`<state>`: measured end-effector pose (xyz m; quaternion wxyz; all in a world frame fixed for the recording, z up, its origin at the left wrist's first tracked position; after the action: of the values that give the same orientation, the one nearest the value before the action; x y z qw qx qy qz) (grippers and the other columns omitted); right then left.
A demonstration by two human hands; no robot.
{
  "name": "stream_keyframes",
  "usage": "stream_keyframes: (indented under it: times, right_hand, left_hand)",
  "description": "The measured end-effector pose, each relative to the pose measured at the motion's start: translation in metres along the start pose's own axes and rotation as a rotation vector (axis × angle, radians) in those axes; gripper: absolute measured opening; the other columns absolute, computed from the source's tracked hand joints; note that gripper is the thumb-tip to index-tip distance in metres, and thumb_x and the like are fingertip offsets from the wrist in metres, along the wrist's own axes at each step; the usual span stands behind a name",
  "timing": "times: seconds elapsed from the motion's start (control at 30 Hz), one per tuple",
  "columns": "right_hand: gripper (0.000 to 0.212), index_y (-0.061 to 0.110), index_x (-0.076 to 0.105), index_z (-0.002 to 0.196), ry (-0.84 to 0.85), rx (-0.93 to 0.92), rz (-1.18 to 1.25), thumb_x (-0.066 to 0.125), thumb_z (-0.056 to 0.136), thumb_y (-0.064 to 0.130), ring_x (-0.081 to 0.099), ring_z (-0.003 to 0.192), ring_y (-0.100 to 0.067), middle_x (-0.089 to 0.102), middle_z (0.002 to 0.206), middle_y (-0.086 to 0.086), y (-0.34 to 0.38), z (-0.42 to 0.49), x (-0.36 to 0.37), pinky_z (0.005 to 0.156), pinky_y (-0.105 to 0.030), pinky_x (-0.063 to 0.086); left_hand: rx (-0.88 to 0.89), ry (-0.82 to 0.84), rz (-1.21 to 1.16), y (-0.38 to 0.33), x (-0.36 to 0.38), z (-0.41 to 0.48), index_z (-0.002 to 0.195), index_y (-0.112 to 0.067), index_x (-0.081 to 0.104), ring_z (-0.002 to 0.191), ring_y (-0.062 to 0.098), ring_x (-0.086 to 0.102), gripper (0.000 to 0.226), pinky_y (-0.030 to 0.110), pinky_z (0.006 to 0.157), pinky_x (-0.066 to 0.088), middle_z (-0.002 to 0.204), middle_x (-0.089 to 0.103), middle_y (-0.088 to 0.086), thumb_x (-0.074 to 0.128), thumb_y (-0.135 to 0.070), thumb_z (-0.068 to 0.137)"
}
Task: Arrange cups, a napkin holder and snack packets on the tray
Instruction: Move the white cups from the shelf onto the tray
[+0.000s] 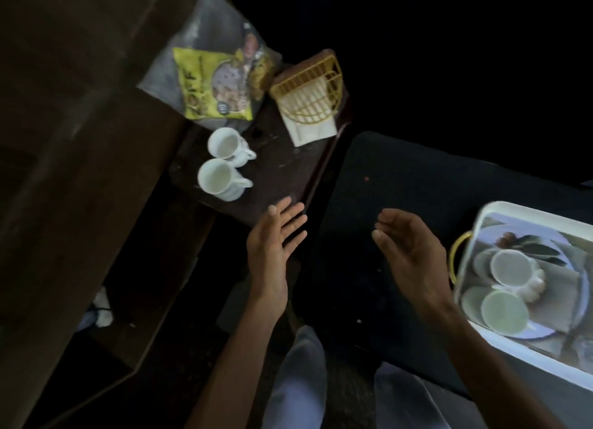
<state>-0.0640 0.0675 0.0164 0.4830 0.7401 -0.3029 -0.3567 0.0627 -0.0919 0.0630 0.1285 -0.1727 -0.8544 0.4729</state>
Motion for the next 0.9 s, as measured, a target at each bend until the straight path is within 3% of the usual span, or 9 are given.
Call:
stream_keyframes:
  times: [0.17, 0.37, 0.53, 0.73, 0.9]
  right_hand:
    - [0.032, 0.017, 0.064, 0.119, 0.075, -0.002, -0.010, 0.072, 0.089, 0.013, 0.067, 0.104, 0.001, 0.070, 0.113, 0.010, 0.020, 0.011, 0.060, 0.088, -0.014, 0.054]
    - [0.031, 0.018, 0.064, 0.118, 0.146, 0.015, 0.006, 0.072, 0.089, 0.013, 0.067, 0.098, 0.004, 0.069, 0.109, 0.012, 0.041, 0.032, 0.132, 0.078, -0.012, 0.054]
    - [0.031, 0.020, 0.065, 0.119, 0.178, 0.034, -0.015, 0.072, 0.090, 0.014, 0.065, 0.095, 0.010, 0.068, 0.109, 0.014, 0.047, 0.051, 0.180, 0.074, -0.005, 0.050]
    - [0.030, 0.018, 0.067, 0.118, 0.185, 0.012, -0.046, 0.071, 0.089, 0.010, 0.065, 0.095, 0.012, 0.070, 0.105, 0.012, 0.042, 0.063, 0.213, 0.078, -0.007, 0.052]
    - [0.022, 0.018, 0.069, 0.113, 0.182, -0.023, -0.044, 0.069, 0.092, 0.011, 0.068, 0.093, 0.004, 0.074, 0.103, 0.004, 0.042, 0.068, 0.226, 0.076, -0.011, 0.051]
  left_hand:
    - [0.060, -0.106, -0.028, -0.020, -0.051, 0.029, 0.131, -0.010, 0.063, 0.113, 0.017, 0.071, 0.042, 0.038, 0.097, 0.057, 0.123, 0.074, 0.005, 0.044, -0.038, 0.106]
    - [0.158, -0.248, -0.031, -0.039, -0.101, 0.071, 0.127, -0.009, 0.065, 0.111, 0.014, 0.072, 0.038, 0.029, 0.089, 0.059, 0.118, 0.076, 0.003, 0.046, -0.035, 0.106]
    - [0.184, -0.325, 0.013, -0.045, -0.125, 0.102, 0.119, -0.016, 0.068, 0.113, 0.010, 0.070, 0.031, 0.034, 0.096, 0.057, 0.119, 0.074, 0.002, 0.048, -0.034, 0.106]
    - [0.108, -0.259, 0.075, -0.037, -0.131, 0.127, 0.126, -0.013, 0.066, 0.120, 0.011, 0.064, 0.031, 0.034, 0.101, 0.054, 0.128, 0.068, 0.004, 0.047, -0.027, 0.106]
    - [0.067, -0.204, 0.080, -0.031, -0.124, 0.137, 0.129, -0.012, 0.067, 0.116, 0.008, 0.066, 0.031, 0.029, 0.096, 0.056, 0.126, 0.070, 0.000, 0.052, -0.023, 0.105]
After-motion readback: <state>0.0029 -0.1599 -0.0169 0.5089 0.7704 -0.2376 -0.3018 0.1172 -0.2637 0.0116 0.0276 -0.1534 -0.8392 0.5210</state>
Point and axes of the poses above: each hand's wrist, its own z-axis towards the middle knuckle, its own x-axis out of the palm, y = z × x, the point moved 1 cm from there along z, towards the middle knuckle
